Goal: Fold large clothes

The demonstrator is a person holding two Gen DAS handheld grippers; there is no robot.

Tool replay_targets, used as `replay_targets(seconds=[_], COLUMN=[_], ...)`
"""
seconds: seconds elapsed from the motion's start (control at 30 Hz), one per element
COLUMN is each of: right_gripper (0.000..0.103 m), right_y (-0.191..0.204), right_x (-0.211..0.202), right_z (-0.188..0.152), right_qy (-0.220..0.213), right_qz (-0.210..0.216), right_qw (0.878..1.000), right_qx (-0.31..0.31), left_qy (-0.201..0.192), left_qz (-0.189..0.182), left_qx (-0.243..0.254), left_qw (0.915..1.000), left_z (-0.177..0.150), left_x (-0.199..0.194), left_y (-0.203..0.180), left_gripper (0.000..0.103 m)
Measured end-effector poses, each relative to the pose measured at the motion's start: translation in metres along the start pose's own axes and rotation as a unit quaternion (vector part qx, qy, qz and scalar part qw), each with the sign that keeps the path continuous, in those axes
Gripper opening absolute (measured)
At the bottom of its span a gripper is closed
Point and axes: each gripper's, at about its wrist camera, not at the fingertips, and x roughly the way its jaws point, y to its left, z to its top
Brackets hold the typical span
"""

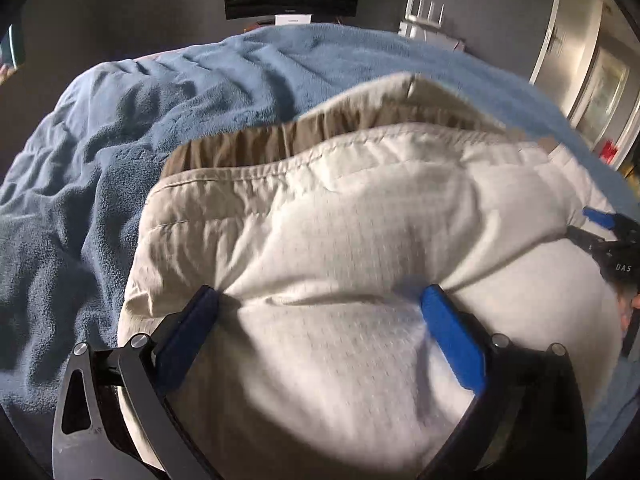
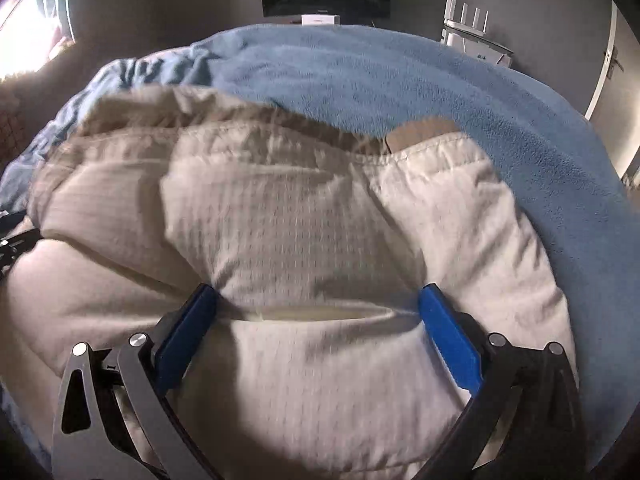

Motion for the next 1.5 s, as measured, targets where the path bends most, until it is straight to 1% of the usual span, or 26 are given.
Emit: replay_targets(seconds=[0.07, 0.13, 0.23, 0.33, 0.4, 0.43, 0.5, 0.57, 0.63, 0.73, 0.8, 0.87, 0.97, 1.07, 1.1, 1.17, 1.2, 1.27, 1.33, 1.37, 1.43, 1.47, 1.5], right_gripper=[0.097, 0.097, 0.097, 0.097, 0.097, 0.097, 0.097, 0.097, 0.097, 0.097, 0.097, 0.097, 0.097, 0.097, 0.097, 0.097, 0.097, 0.097, 0.097, 0.097, 0.097, 0.097, 0.097], right_y=[0.003, 0.001, -0.008, -0.018, -0.023, -0.024, -0.025, -0.02, -0.012, 0.0, 0.006, 0.009, 0.012, 0.013, 0.012, 0.012, 0.012, 0.012, 0.014, 0.015, 0.018, 0.021, 0.021], right_x=[0.001, -0.003, -0.02, -0.043, -0.057, -0.064, -0.076, -0.092, -0.116, -0.156, -0.18, -0.201, -0.233, -0.251, -0.258, -0.266, -0.269, -0.269, -0.266, -0.265, -0.261, -0.258, -0.256], right_z=[-0.002, -0.002, -0.006, -0.014, -0.023, -0.029, -0.042, -0.049, -0.055, -0.065, -0.073, -0.081, -0.097, -0.109, -0.114, -0.125, -0.132, -0.145, -0.16, -0.166, -0.178, -0.184, -0.187], right_qy=[-0.005, -0.008, -0.01, -0.026, -0.034, -0.04, -0.035, -0.038, -0.052, -0.078, -0.084, -0.089, -0.097, -0.1, -0.101, -0.102, -0.098, -0.083, -0.061, -0.056, -0.046, -0.041, -0.036], right_qz=[-0.011, -0.006, 0.005, 0.002, 0.002, 0.004, 0.003, 0.007, 0.015, 0.03, 0.037, 0.048, 0.06, 0.055, 0.054, 0.036, 0.03, 0.029, 0.029, 0.027, 0.015, 0.014, 0.015], right_qw=[1.0, 1.0, 1.0, 1.0, 0.999, 0.999, 0.999, 0.999, 0.999, 0.996, 0.996, 0.995, 0.993, 0.993, 0.993, 0.994, 0.995, 0.996, 0.997, 0.997, 0.998, 0.998, 0.999], right_qx=[-0.004, 0.002, 0.006, -0.003, -0.007, -0.005, -0.001, 0.0, -0.009, -0.019, -0.016, -0.007, -0.001, 0.006, 0.008, 0.014, 0.018, 0.03, 0.041, 0.044, 0.043, 0.038, 0.036], left_qy=[-0.002, -0.007, -0.013, -0.014, -0.004, 0.003, 0.009, 0.016, 0.017, -0.003, -0.016, -0.029, -0.052, -0.091, -0.11, -0.129, -0.13, -0.125, -0.098, -0.078, -0.052, -0.041, -0.034], left_qz=[0.004, -0.003, -0.014, -0.02, -0.022, -0.017, -0.006, 0.0, -0.006, -0.008, -0.007, -0.014, -0.016, -0.014, -0.013, 0.001, 0.005, 0.007, -0.012, -0.014, 0.006, 0.01, 0.005], left_qx=[-0.002, -0.009, -0.033, -0.05, -0.041, -0.031, -0.017, -0.019, -0.025, -0.013, -0.005, -0.005, -0.005, -0.005, -0.008, -0.005, 0.002, 0.006, 0.009, 0.005, -0.004, -0.011, -0.018], left_qw=[1.0, 0.9999, 0.9993, 0.9985, 0.9989, 0.9994, 0.9998, 0.9997, 0.9995, 0.9999, 0.9998, 0.9995, 0.9985, 0.9958, 0.9938, 0.9916, 0.9914, 0.9921, 0.9951, 0.9968, 0.9986, 0.9991, 0.9993], left_z=[-0.003, -0.004, -0.008, -0.016, -0.025, -0.028, -0.033, -0.037, -0.041, -0.049, -0.055, -0.061, -0.066, -0.071, -0.075, -0.088, -0.099, -0.117, -0.132, -0.14, -0.152, -0.158, -0.163], left_x=[-0.001, -0.008, -0.026, -0.043, -0.05, -0.052, -0.059, -0.07, -0.091, -0.131, -0.159, -0.185, -0.217, -0.247, -0.257, -0.268, -0.272, -0.275, -0.271, -0.268, -0.261, -0.257, -0.254], left_y=[0.0, 0.004, 0.015, 0.027, 0.027, 0.025, 0.019, 0.015, 0.008, -0.009, -0.023, -0.038, -0.059, -0.083, -0.093, -0.111, -0.122, -0.138, -0.149, -0.153, -0.158, -0.157, -0.155], left_gripper=[0.098, 0.098, 0.097, 0.097, 0.097, 0.097, 0.097, 0.097, 0.097, 0.097, 0.097, 0.097, 0.097, 0.097, 0.097, 0.097, 0.097, 0.097, 0.097, 0.097, 0.097, 0.097, 0.097])
